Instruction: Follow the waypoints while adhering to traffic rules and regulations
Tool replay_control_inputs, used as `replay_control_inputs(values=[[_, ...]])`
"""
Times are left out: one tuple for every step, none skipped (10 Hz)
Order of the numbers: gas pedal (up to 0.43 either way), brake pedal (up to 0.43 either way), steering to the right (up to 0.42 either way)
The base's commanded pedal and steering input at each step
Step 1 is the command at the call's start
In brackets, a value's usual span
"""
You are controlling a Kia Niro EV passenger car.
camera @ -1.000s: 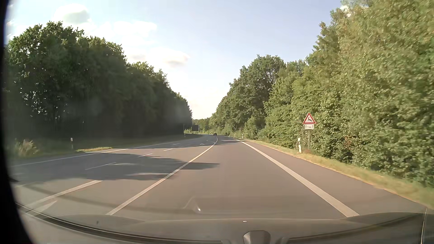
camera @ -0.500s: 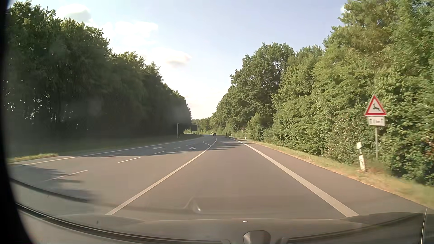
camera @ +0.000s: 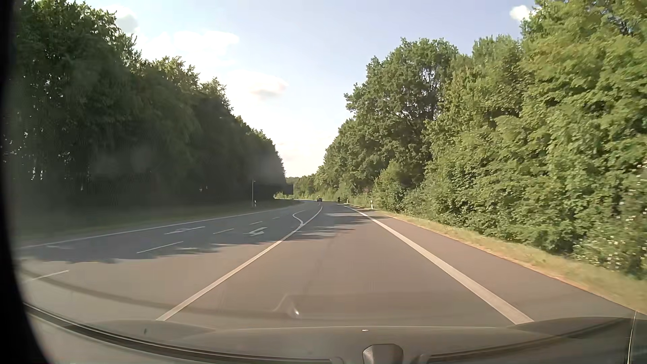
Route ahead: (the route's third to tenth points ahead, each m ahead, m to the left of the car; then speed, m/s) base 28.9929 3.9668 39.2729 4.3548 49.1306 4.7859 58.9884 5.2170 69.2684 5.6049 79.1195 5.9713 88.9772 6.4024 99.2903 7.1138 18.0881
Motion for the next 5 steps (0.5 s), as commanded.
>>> replay_control_inputs(values=[[0.169,0.006,-0.002],[0.169,0.006,-0.002],[0.169,0.006,-0.002],[0.169,0.006,-0.002],[0.169,0.006,-0.002]])
